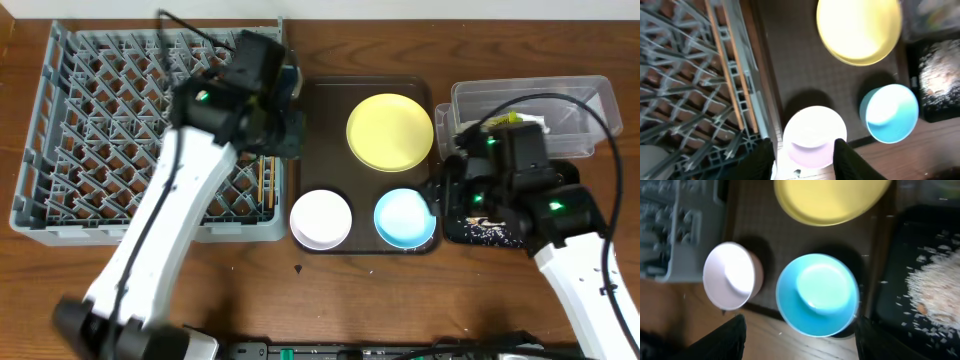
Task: Sort waste into correct bins and load items into the dishwasher
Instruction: 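Grasp the light-blue bowl rim with the left gripper and lift it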
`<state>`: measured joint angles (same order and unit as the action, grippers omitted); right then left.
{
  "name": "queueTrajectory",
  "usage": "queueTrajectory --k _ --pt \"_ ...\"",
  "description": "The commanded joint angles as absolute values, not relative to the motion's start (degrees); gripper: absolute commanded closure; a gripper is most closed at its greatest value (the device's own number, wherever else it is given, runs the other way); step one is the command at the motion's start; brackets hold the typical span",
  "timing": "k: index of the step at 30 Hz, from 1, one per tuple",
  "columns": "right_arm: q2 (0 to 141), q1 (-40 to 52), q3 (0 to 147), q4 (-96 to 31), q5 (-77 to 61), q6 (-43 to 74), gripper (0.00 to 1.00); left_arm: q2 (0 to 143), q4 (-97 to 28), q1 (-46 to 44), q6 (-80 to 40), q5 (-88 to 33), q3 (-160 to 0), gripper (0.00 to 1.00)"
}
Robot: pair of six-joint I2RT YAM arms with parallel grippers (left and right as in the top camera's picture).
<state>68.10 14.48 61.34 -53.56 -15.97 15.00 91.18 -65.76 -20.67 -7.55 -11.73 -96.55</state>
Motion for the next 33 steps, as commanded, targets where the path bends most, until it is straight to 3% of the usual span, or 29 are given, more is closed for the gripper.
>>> queueTrajectory --k 1,5,12,16,23,33 --pt "70.8 20.2 61.8 -53.1 -14.7 13.3 0.34 82.7 -66.9 -20.4 -7.7 -7.0 -97.4 0.56" --pt "74.8 24.3 61.8 -52.0 -10.7 17.5 0.34 76.6 -67.3 -20.4 -7.8 -5.0 -97.4 0.44" --pt "74.4 21.2 62.3 -47.7 -10.7 20.3 0.36 76.4 -68.2 -21.0 -7.7 -11.1 -95.7 0.44" --pt "69.4 10.2 65.1 -49.8 -10.8 20.4 0.31 82.3 -64.6 -25.7 -7.6 -16.6 -92.7 0.44" --pt "63.1 -4.9 66.2 -53.8 -15.1 20.6 0.23 95.5 -60.5 -34.9 -6.0 -15.2 -92.2 0.44" --pt "63.0 -7.3 66.2 -59.2 -14.8 20.1 0.18 115.0 -57.8 -40.9 -6.0 -16.3 -92.2 0.44"
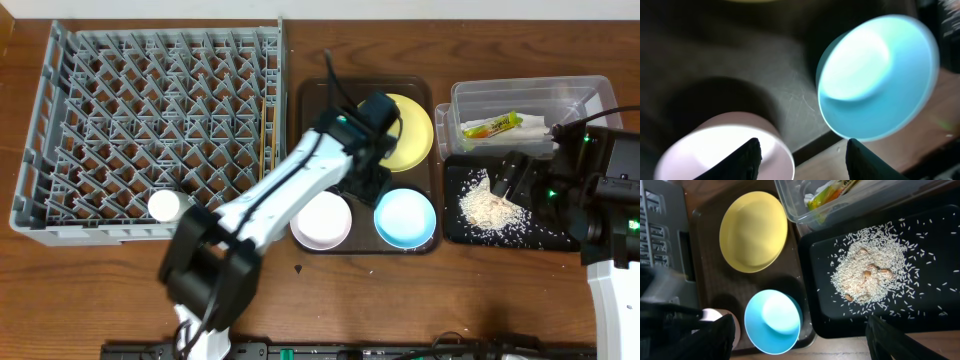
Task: Sort waste into correct bins and load items into the dishwasher
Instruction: 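Grasp the light-blue bowl rim with the left gripper and lift it, then carry the blue bowl into the dish rack and release it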
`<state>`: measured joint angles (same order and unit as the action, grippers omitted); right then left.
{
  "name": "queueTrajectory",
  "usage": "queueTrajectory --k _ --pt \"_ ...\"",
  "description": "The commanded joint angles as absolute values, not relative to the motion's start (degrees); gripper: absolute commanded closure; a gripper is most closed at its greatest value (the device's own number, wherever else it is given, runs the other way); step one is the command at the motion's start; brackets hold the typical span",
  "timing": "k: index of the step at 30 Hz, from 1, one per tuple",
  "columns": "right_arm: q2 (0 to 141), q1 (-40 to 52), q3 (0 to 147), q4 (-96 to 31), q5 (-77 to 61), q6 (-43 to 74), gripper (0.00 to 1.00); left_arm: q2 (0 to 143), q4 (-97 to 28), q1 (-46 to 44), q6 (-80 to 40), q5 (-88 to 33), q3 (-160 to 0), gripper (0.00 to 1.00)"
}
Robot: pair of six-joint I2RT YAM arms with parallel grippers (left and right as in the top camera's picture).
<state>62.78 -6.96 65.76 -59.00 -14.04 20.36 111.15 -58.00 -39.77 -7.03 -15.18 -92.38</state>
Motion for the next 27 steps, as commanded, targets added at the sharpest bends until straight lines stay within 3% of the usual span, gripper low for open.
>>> queueTrajectory --k 1,8,12,14,22,24,27 --pt "63.0 -7.3 66.2 -59.2 -14.8 20.1 0.18 116.0 -57.5 -41.2 -6.0 -16.8 -92.2 0.45" --pt "63.0 -7.3 66.2 -59.2 -14.8 20.1 0.18 123.6 -50.8 -43.5 -6.3 -17.6 -92.1 0.49" --pt "63.0 -7.2 66.2 -59.4 -14.9 20.1 0.18 125.7 -50.0 -43.8 -7.5 -17.5 -92.1 0.85" --pt "63.0 -7.2 66.2 -59.6 -14.9 20.1 0.18 125.4 -50.1 -43.4 -9.0 -17.5 -92.4 0.92" --pt "63.0 -7.2 66.2 -59.8 -14.9 20.1 0.18 113.5 -53.3 -39.6 -9.8 -15.4 -95.0 0.92" --pt "63.0 -7.2 66.2 -59.8 -14.9 20.1 0.18 108.3 -53.8 -37.7 -9.8 -9.5 -95.1 0.92" --pt "63.0 -7.2 66.2 -59.8 -14.8 20.1 0.18 100.4 -55.3 -34.7 -9.7 9.1 -95.1 0.92"
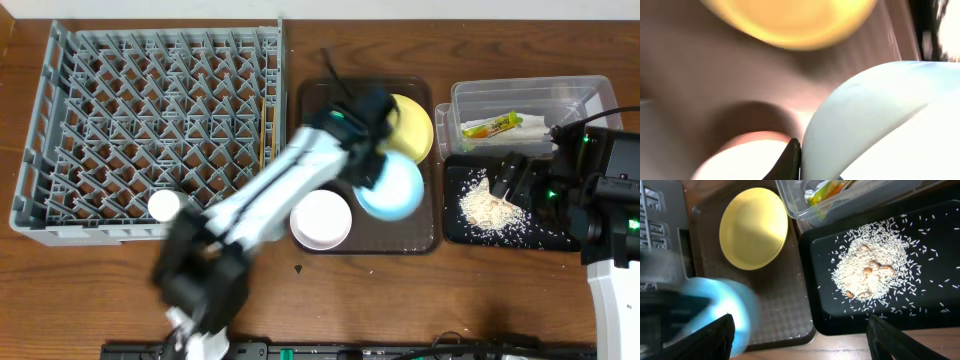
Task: Sort waste into correct bins and load items into the dishwasher
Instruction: 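Carry the blue bowl into the dish rack and release it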
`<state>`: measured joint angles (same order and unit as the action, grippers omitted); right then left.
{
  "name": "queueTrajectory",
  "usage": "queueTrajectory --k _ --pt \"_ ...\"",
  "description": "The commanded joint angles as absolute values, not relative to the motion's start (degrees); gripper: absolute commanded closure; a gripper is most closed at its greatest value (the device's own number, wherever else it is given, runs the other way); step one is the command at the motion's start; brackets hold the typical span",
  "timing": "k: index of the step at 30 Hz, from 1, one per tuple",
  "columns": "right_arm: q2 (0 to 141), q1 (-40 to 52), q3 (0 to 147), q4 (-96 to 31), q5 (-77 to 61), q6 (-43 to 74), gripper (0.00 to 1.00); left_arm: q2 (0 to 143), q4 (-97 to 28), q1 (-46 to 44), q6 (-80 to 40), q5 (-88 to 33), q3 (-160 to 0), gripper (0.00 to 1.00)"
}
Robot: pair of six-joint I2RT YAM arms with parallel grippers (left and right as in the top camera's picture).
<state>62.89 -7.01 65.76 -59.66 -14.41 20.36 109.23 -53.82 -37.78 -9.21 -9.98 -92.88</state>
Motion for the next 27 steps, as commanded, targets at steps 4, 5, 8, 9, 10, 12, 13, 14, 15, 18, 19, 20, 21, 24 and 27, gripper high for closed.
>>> queueTrajectory --k 4,5,8,9,10,12,13,14,15,18,19,20,21,24,27 --pt "63.0 -7.2 66.2 -59.8 -14.8 20.1 0.18 95.9 -59.2 -31.6 -9.4 32.6 -95.1 0.92" --pt "63.0 -7.2 66.2 -59.8 -14.9 20.1 0.18 95.7 -60.6 -30.7 -9.5 38.4 -95.1 0.92" --pt "63.0 -7.2 66.2 -59.8 -14.8 20.1 0.18 96.4 -63.5 -27.9 -9.5 50.5 -93.9 0.92" --pt "63.0 -7.2 66.2 -59.8 -14.8 20.1 0.18 96.7 -63.7 -27.2 -9.5 52.8 -93.3 0.92" --pt "63.0 -7.2 66.2 -59.8 -14.8 20.1 0.18 97.8 -63.7 -25.2 -9.5 57.7 -91.6 0.92" --pt "63.0 -7.2 66.2 -59.8 -14.8 20.1 0.18 99.2 -62.9 -23.3 -9.5 61.3 -90.1 0.92" --pt "63.0 -7.2 66.2 -59.8 -14.8 20.1 0.18 100.0 -62.5 -22.6 -9.5 62.7 -89.4 0.92" --pt "63.0 -7.2 66.2 -59.7 -14.8 20.1 0.18 100.8 -62.2 -21.9 -9.5 64.1 -88.9 0.92" --pt "63.0 -7.2 66.2 -59.7 -14.8 20.1 0.18 101.9 -62.0 -21.1 -9.6 65.9 -88.5 0.92" --pt "63.0 -7.2 66.2 -59.7 -14.8 20.1 0.18 105.0 -60.9 -19.0 -9.6 69.6 -88.3 0.92" --pt "63.0 -7.2 66.2 -59.7 -14.9 20.1 0.18 106.0 -60.2 -18.4 -9.8 70.0 -88.3 0.92" --pt "63.0 -7.2 66.2 -59.7 -14.9 20.1 0.18 107.1 -59.0 -17.8 -9.8 69.9 -88.3 0.92" --pt "63.0 -7.2 66.2 -59.7 -14.9 20.1 0.18 108.4 -57.6 -17.3 -9.7 69.9 -88.3 0.92" --pt "63.0 -7.2 66.2 -59.6 -14.9 20.1 0.18 111.4 -54.5 -17.1 -9.7 69.9 -88.3 0.92" --pt "63.0 -7.2 66.2 -59.6 -14.8 20.1 0.18 114.1 -52.9 -17.1 -9.7 70.0 -88.3 0.92"
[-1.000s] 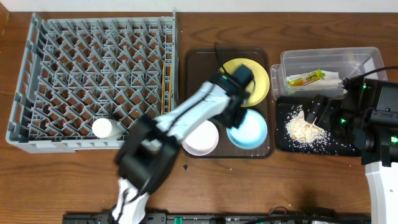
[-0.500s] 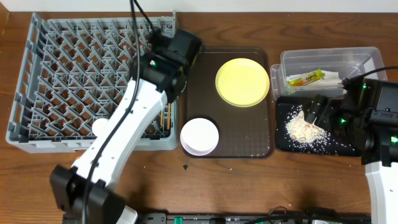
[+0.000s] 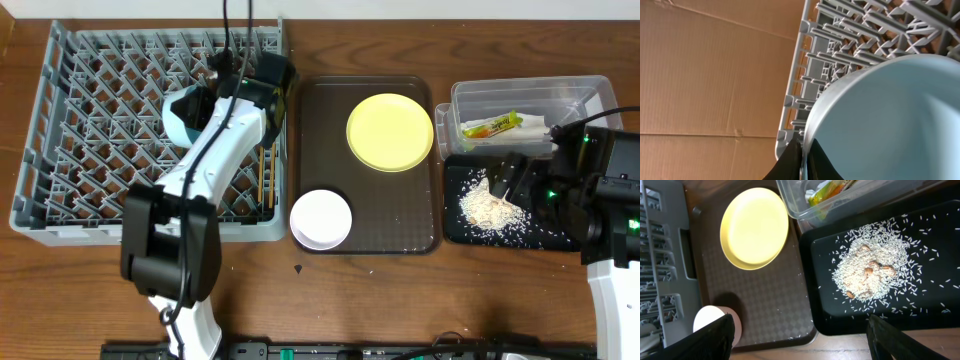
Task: Sort waste into correct bins and load items into the dishwasher
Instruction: 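Carry the blue bowl into the dish rack and release it, then grasp the white-pink bowl on the brown tray with the left gripper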
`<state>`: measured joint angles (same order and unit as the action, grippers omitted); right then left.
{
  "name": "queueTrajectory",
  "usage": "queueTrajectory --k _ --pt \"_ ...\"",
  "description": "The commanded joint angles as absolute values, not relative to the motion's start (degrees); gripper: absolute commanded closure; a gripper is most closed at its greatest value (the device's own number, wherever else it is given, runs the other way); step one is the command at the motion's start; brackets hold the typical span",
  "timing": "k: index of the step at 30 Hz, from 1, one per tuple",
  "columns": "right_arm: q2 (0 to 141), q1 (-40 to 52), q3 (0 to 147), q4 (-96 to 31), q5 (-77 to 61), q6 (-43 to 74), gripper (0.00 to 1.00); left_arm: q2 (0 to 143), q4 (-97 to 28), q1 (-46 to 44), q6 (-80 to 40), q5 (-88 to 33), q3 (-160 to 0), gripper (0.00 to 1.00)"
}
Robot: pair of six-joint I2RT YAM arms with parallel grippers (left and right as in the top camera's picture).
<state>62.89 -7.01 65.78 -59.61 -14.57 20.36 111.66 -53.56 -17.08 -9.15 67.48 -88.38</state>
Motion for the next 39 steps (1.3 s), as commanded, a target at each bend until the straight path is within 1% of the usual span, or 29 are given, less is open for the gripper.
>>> queueTrajectory --k 1,3,6,8,9,14,16,17,18,19,20,23,26,27,28,30,32,33,34,36,37,38,39 --pt "63.0 -7.2 66.2 -59.6 -14.8 20.1 0.18 114.7 -52.8 -17.1 -9.7 70.1 -88.3 0.92" --pt "63.0 -7.2 66.2 -59.6 -14.8 20.1 0.18 115.9 -52.8 -17.3 -9.8 69.9 -88.3 0.91" --pt "63.0 -7.2 66.2 -59.5 -14.8 20.1 0.18 116.4 -52.8 -18.2 -10.2 69.4 -88.3 0.87" --pt "63.0 -7.2 66.2 -59.4 -14.8 20.1 0.18 116.4 -52.8 -19.8 -10.2 69.2 -88.3 0.78" --pt "63.0 -7.2 66.2 -59.4 -14.8 20.1 0.18 116.4 -52.8 -20.5 -10.2 69.2 -88.3 0.76" --pt "63.0 -7.2 66.2 -59.2 -14.9 20.1 0.18 116.4 -52.8 -22.9 -10.2 67.8 -88.3 0.70" --pt "63.0 -7.2 66.2 -59.2 -14.9 20.1 0.18 116.4 -53.0 -23.2 -10.2 66.5 -88.3 0.63" --pt "63.0 -7.2 66.2 -59.2 -14.9 20.1 0.18 116.4 -53.5 -23.7 -10.2 65.4 -88.3 0.56" --pt "63.0 -7.2 66.2 -59.2 -14.9 20.1 0.18 116.4 -53.7 -24.0 -10.2 64.8 -88.3 0.52" --pt "63.0 -7.2 66.2 -59.2 -14.9 20.1 0.18 116.4 -53.7 -24.4 -10.2 63.6 -88.3 0.44" --pt "63.0 -7.2 66.2 -59.2 -14.9 20.1 0.18 116.3 -53.7 -24.9 -10.2 62.7 -88.4 0.41" --pt "63.0 -7.2 66.2 -59.3 -14.9 20.1 0.18 115.8 -53.9 -27.0 -10.2 60.5 -88.8 0.38" --pt "63.0 -7.2 66.2 -59.4 -14.9 20.1 0.18 112.8 -53.9 -30.3 -10.2 60.4 -89.3 0.31" --pt "63.0 -7.2 66.2 -59.4 -14.9 20.1 0.18 110.7 -53.9 -31.6 -10.1 58.9 -89.5 0.28" --pt "63.0 -7.2 66.2 -59.4 -14.9 20.1 0.18 107.9 -54.2 -32.9 -10.1 54.5 -89.5 0.27" --pt "63.0 -7.2 66.2 -59.5 -14.9 20.1 0.18 104.0 -55.8 -34.2 -10.2 46.0 -89.5 0.27" --pt "63.0 -7.2 66.2 -59.7 -14.9 20.1 0.18 99.5 -58.3 -35.0 -10.2 33.9 -89.5 0.30" --pt "63.0 -7.2 66.2 -59.7 -14.9 20.1 0.18 96.9 -59.8 -35.1 -10.2 27.4 -89.5 0.36" --pt "63.0 -7.2 66.2 -59.8 -14.9 20.1 0.18 94.2 -61.2 -35.1 -10.2 19.5 -89.5 0.48" --pt "63.0 -7.2 66.2 -59.8 -14.9 20.1 0.18 92.0 -62.2 -35.1 -10.9 9.0 -89.4 0.70" --pt "63.0 -7.2 66.2 -59.8 -14.9 20.1 0.19 91.6 -63.2 -35.2 -13.3 2.8 -89.1 0.80" --pt "63.0 -7.2 66.2 -59.8 -14.9 20.1 0.19 91.9 -63.9 -35.6 -14.7 0.3 -88.1 0.81" --pt "63.0 -7.2 66.2 -59.9 -14.9 20.1 0.20 92.1 -64.0 -35.9 -15.7 0.0 -86.9 0.85"
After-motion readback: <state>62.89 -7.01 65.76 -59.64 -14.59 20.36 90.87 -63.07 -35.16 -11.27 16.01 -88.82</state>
